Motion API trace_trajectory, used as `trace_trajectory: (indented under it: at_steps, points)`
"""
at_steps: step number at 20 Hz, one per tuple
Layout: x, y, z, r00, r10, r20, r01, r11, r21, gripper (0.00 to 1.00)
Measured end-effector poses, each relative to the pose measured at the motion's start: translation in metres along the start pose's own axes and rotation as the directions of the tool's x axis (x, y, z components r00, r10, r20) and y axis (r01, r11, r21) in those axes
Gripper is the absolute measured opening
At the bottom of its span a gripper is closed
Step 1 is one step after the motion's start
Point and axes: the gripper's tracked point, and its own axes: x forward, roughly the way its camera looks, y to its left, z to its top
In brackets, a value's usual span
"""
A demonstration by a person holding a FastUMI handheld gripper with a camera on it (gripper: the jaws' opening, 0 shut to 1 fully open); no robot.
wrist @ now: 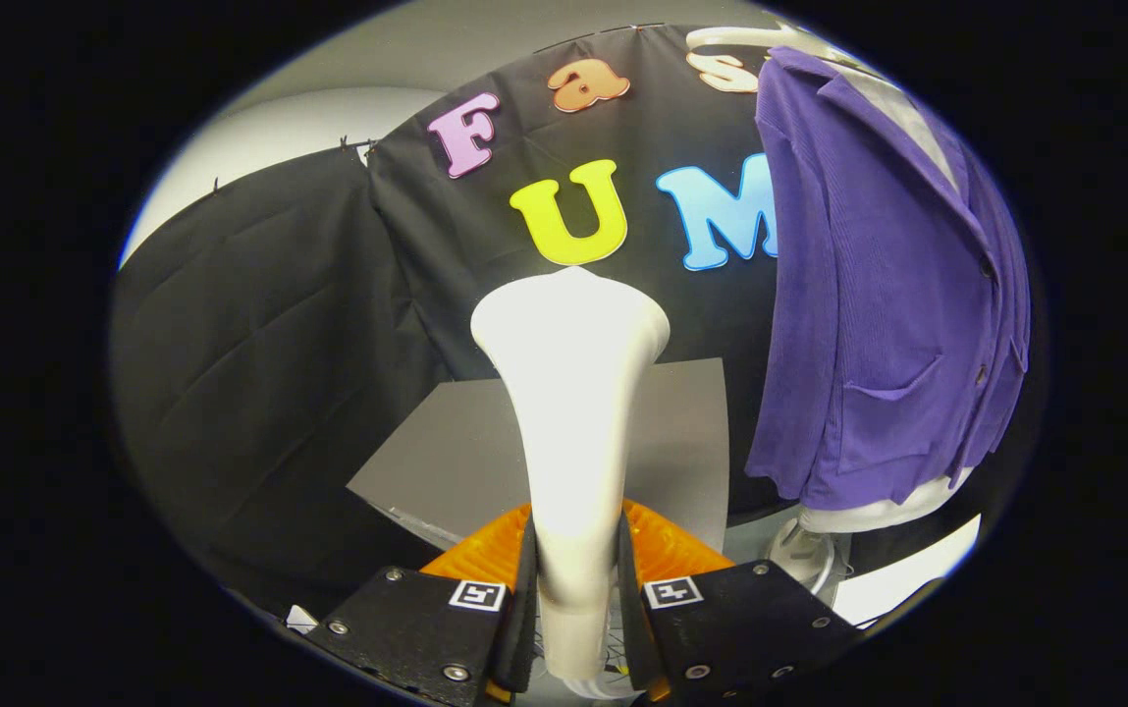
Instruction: Iron the clothes twice with a garment steamer, once on the left side and once on the right side.
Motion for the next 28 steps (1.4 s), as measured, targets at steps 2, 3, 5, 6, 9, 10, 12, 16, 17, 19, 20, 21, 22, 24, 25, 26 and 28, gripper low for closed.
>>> trace_trajectory:
  at_steps: [2,3,5,6,9,10,12,16,17,19,20,21,22,24,25,26,28]
  points:
    - [-0.02,0.005,-0.012,0.999,-0.01,0.032,0.01,1.0,0.009,0.37]
    - [-0.03,0.008,-0.018,0.999,-0.012,0.047,0.012,1.0,0.015,0.37]
    - [-0.052,0.012,-0.038,0.998,-0.013,0.068,0.011,0.999,0.03,0.37]
    - [-0.061,0.013,-0.048,0.997,-0.017,0.069,0.015,0.999,0.034,0.37]
    - [-0.083,0.011,-0.073,0.995,-0.042,0.086,0.039,0.998,0.04,0.37]
    - [-0.091,0.011,-0.08,0.995,-0.046,0.083,0.042,0.998,0.05,0.37]
    - [-0.106,0.007,-0.087,0.994,-0.051,0.095,0.044,0.996,0.075,0.37]
    - [-0.137,-0.008,-0.068,0.984,-0.082,0.159,0.068,0.993,0.092,0.37]
    - [-0.144,-0.013,-0.059,0.98,-0.089,0.18,0.073,0.993,0.091,0.37]
    - [-0.156,-0.023,-0.034,0.97,-0.099,0.223,0.081,0.993,0.089,0.37]
    - [-0.16,-0.027,-0.022,0.965,-0.103,0.241,0.084,0.993,0.087,0.37]
    - [-0.164,-0.032,-0.009,0.959,-0.109,0.26,0.09,0.992,0.087,0.37]
    - [-0.166,-0.038,0.005,0.953,-0.115,0.28,0.092,0.991,0.092,0.37]
    - [-0.171,-0.047,0.031,0.941,-0.116,0.318,0.085,0.99,0.112,0.37]
    - [-0.173,-0.053,0.044,0.935,-0.121,0.334,0.085,0.989,0.122,0.37]
    - [-0.173,-0.061,0.057,0.928,-0.13,0.349,0.089,0.987,0.132,0.37]
    - [-0.171,-0.076,0.081,0.914,-0.154,0.375,0.102,0.983,0.156,0.37]
